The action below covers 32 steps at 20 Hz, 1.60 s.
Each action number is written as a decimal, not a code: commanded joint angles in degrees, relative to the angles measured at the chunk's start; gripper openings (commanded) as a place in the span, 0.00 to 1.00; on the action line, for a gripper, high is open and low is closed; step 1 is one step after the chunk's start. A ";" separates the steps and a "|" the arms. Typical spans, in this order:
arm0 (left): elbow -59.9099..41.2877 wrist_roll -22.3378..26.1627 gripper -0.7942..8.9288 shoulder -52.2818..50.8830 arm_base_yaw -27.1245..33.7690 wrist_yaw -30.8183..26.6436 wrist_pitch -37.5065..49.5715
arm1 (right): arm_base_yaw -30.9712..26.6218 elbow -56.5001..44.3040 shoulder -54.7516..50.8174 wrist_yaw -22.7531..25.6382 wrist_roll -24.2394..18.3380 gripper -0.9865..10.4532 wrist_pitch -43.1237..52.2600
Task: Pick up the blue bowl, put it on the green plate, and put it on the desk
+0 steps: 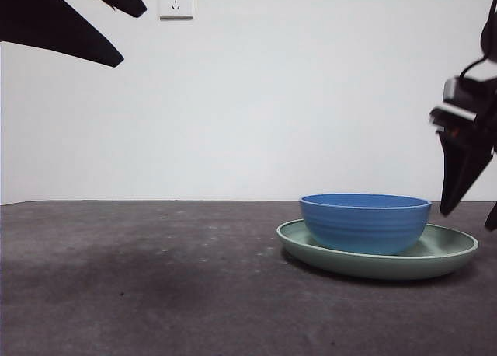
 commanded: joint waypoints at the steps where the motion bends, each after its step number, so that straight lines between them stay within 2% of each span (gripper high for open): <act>1: 0.35 0.35 0.34 0.15 -0.33 0.24 0.68 | -0.04 0.72 3.28 -0.44 -0.44 0.31 2.08; 3: 0.35 0.31 0.34 0.15 -0.33 0.24 0.68 | 0.07 0.72 5.38 -1.42 -0.37 0.30 3.85; 8: 0.35 0.02 0.34 0.15 -0.33 0.26 0.66 | 0.04 0.72 7.67 -1.97 -0.39 0.09 5.86; 13: 0.35 0.04 0.34 0.15 -0.33 0.24 0.63 | -0.22 0.76 6.99 -1.81 0.74 0.09 6.95; 17: 0.35 0.07 0.34 0.15 -0.33 0.24 0.66 | -0.33 0.76 2.38 -3.96 1.49 0.09 6.84; 23: 0.35 0.09 0.34 0.15 -0.33 0.24 0.66 | 0.85 0.76 -4.92 -9.09 6.05 0.09 7.04; 28: 0.35 0.09 0.34 0.15 -0.33 0.24 0.63 | 7.23 0.76 -5.90 -8.96 11.67 0.09 10.14; 32: 0.35 0.09 0.34 0.15 -0.33 0.24 0.63 | 14.25 0.76 -5.42 -5.73 17.40 0.09 15.87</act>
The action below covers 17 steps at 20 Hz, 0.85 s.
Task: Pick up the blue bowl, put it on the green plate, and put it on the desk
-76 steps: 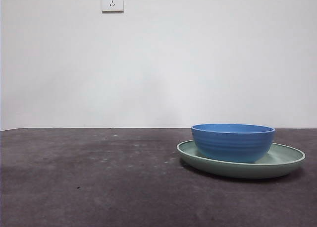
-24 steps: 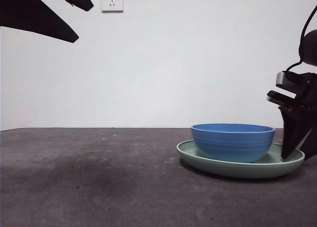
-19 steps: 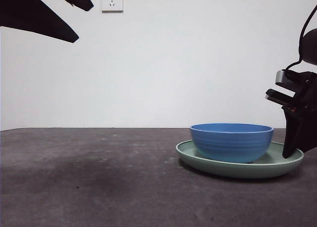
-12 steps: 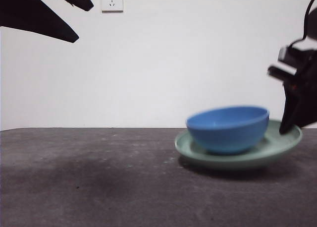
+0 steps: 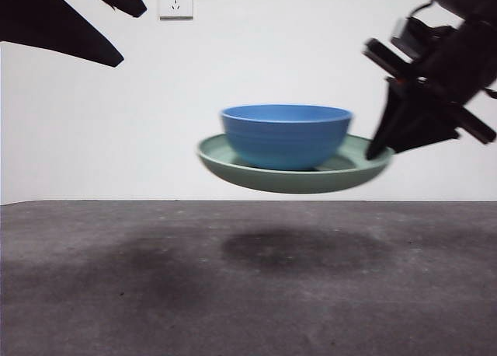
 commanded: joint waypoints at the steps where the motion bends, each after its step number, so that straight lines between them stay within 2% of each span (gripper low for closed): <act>1: 0.35 0.11 0.34 0.15 -0.33 0.24 0.63 | 3.23 0.72 1.22 0.37 5.57 0.09 3.43; 5: 0.35 0.13 0.34 0.15 -0.33 0.24 0.63 | 7.23 0.72 5.51 1.90 9.11 0.09 8.48; 10: 0.35 0.13 0.34 0.15 -0.33 0.24 0.22 | 8.92 0.72 12.28 3.19 11.63 0.09 13.49; 17: 0.35 0.11 0.34 0.15 -0.33 0.22 0.07 | 8.92 0.72 18.62 4.22 11.74 0.09 15.15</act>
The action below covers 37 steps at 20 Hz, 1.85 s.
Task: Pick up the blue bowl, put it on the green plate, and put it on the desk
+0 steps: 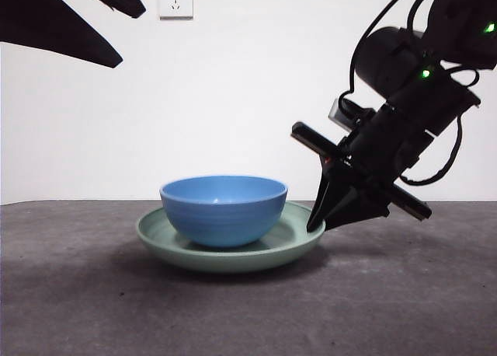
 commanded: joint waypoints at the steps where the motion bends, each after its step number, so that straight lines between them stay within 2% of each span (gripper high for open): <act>1: 0.35 0.11 0.34 0.15 -0.33 0.24 0.07 | 0.31 0.72 1.20 0.09 0.90 0.09 0.92; 9: 0.35 0.09 0.34 0.15 -0.33 0.24 -0.81 | 0.31 0.72 1.25 0.37 0.66 0.10 -1.20; 12: 0.35 0.15 0.34 0.15 -0.33 0.24 -0.76 | 0.31 0.72 1.25 0.33 0.70 0.22 -1.70; 17: 0.35 0.15 0.34 0.15 -0.33 0.22 -0.79 | 0.33 0.72 0.46 0.68 0.70 0.23 -2.08; 19: 0.35 0.15 0.34 0.15 -0.33 0.22 -0.76 | 0.28 0.72 -2.01 2.45 0.42 0.23 -3.72; 23: 0.35 0.15 0.34 0.15 -0.33 0.20 -0.76 | 0.28 0.72 -11.10 4.92 -3.69 0.23 -8.85; 32: 0.35 0.17 0.34 0.15 -0.33 0.17 -0.33 | 4.44 0.70 -38.53 2.32 -15.45 0.23 -29.03; 37: 0.35 0.13 0.34 0.15 -0.33 0.17 -0.33 | 8.15 0.57 -44.98 2.86 -19.50 0.23 -37.07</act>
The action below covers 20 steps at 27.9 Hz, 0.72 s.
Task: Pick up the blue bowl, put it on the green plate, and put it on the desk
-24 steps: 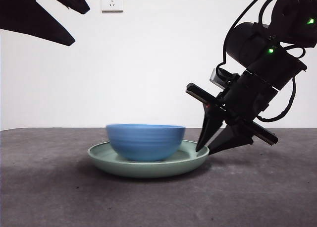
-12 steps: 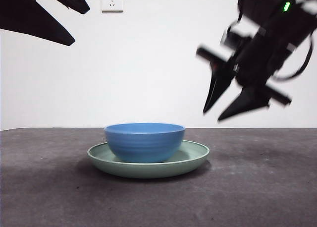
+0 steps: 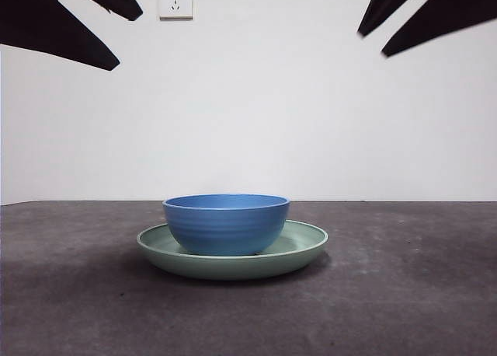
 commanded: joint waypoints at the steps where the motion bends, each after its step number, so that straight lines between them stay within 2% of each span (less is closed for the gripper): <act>1: 0.35 0.13 0.34 0.17 -0.33 0.17 0.44 | 2.01 0.52 -2.08 0.72 -3.65 0.23 -3.65; 9: 0.35 0.13 0.34 0.17 -0.33 0.17 0.44 | 5.77 -2.29 -8.41 2.36 -4.11 0.23 -6.80; 20: 0.35 0.13 0.34 0.17 -0.33 0.17 0.31 | 6.60 -7.96 -11.56 1.86 -3.93 0.23 -5.75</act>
